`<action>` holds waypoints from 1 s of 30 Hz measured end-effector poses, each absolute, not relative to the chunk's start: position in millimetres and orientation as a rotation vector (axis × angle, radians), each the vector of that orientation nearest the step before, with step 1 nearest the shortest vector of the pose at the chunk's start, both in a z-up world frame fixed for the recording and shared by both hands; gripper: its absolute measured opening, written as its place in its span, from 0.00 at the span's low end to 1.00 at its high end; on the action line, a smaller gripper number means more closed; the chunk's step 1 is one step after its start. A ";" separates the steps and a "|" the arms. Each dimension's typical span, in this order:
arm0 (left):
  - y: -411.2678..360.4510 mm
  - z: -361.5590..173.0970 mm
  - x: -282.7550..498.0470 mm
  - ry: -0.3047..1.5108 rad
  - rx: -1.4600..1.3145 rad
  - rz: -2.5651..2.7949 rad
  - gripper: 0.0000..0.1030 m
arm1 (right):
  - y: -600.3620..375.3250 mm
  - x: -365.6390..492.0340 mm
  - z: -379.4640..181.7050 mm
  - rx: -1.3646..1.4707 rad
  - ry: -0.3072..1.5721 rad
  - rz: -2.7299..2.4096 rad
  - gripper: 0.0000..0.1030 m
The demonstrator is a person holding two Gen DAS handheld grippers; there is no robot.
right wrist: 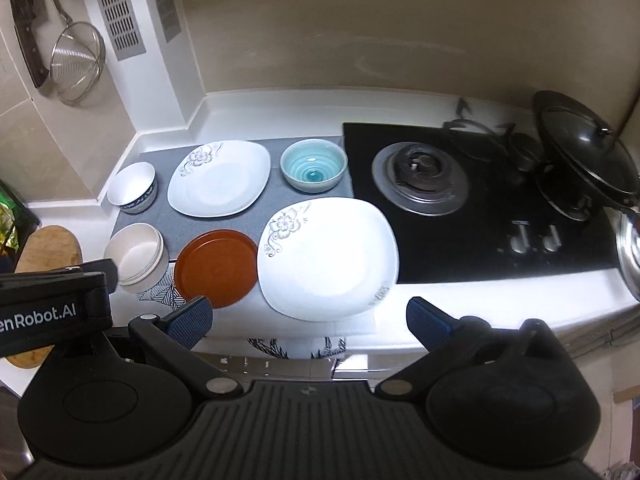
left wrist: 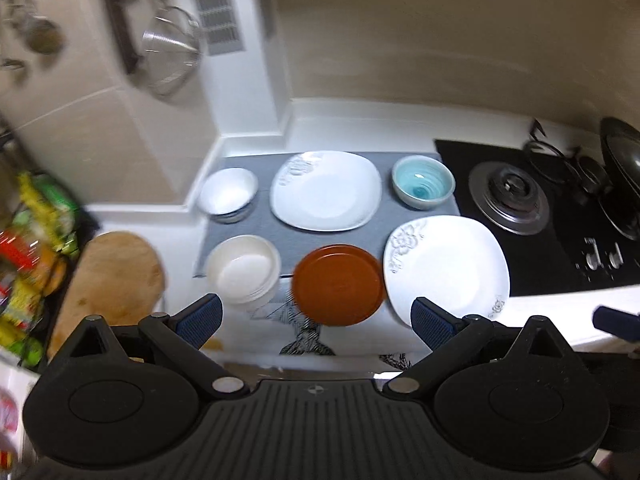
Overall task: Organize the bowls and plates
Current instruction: 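Move both grippers to the white flower-print square plate beside the stove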
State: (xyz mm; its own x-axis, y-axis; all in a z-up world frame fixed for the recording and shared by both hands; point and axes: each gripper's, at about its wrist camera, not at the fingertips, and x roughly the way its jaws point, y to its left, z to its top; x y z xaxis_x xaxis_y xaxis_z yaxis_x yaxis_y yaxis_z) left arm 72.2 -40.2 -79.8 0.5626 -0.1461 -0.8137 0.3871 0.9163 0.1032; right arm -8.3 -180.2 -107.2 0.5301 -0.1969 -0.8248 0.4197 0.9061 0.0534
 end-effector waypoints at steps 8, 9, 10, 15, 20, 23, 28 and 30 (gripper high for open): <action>-28.2 -162.9 143.8 1.048 0.214 -0.584 0.96 | -223.4 11.8 -157.0 0.277 0.865 -0.443 1.00; -29.5 -174.4 152.8 1.073 0.217 -0.619 0.96 | -231.0 8.2 -161.3 0.285 0.826 -0.431 1.00; -29.6 -185.6 162.0 1.101 0.206 -0.640 0.96 | -240.0 4.1 -165.3 0.303 0.790 -0.400 1.00; -38.4 -229.3 201.1 1.194 0.057 -0.670 0.95 | -273.2 6.9 -198.6 0.239 0.846 -0.372 1.00; -66.2 -253.4 218.0 1.285 -0.111 -0.695 0.94 | -314.6 17.0 -230.8 0.302 0.919 -0.201 1.00; -82.9 -272.3 227.9 1.404 -0.217 -0.678 0.80 | -340.9 23.9 -239.8 0.338 0.915 -0.112 0.98; -110.5 -296.9 243.7 1.486 -0.201 -0.589 0.49 | -393.2 44.2 -255.6 0.451 0.907 0.062 0.75; -120.0 -303.4 250.7 1.486 -0.175 -0.539 0.49 | -410.5 53.6 -263.5 0.490 0.921 0.069 0.61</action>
